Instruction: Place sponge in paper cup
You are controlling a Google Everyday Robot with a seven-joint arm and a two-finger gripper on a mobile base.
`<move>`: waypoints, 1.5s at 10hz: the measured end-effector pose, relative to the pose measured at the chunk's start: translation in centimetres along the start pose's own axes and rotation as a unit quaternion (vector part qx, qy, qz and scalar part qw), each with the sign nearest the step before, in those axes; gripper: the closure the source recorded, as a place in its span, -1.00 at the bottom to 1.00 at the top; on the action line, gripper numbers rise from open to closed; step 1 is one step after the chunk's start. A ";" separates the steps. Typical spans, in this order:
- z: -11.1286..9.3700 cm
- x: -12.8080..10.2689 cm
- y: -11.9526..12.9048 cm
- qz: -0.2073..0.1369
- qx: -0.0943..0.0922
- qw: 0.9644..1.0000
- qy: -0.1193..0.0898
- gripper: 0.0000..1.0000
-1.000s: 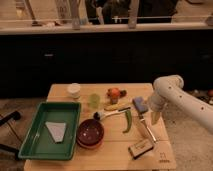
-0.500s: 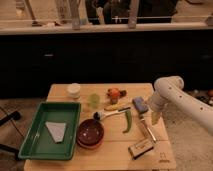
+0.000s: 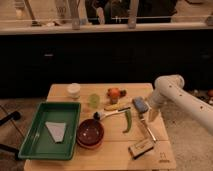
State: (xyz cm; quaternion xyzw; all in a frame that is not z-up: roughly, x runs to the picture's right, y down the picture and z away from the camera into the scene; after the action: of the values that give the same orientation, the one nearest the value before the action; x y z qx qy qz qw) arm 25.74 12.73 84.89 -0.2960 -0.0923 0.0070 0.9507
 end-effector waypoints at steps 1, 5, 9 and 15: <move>-0.1 0.2 -0.4 0.030 0.004 1.000 -0.004 -0.60; 0.5 0.2 -2.4 0.183 0.008 0.982 -0.036 -0.60; 1.2 -0.3 -3.5 0.296 -0.002 0.955 -0.019 -0.60; 2.0 -1.1 -4.9 0.389 0.006 0.921 0.027 -0.60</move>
State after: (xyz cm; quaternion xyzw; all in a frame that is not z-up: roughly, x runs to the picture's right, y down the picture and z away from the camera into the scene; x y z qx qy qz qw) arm 24.10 9.79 89.08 -0.3032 0.0557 0.3691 0.8768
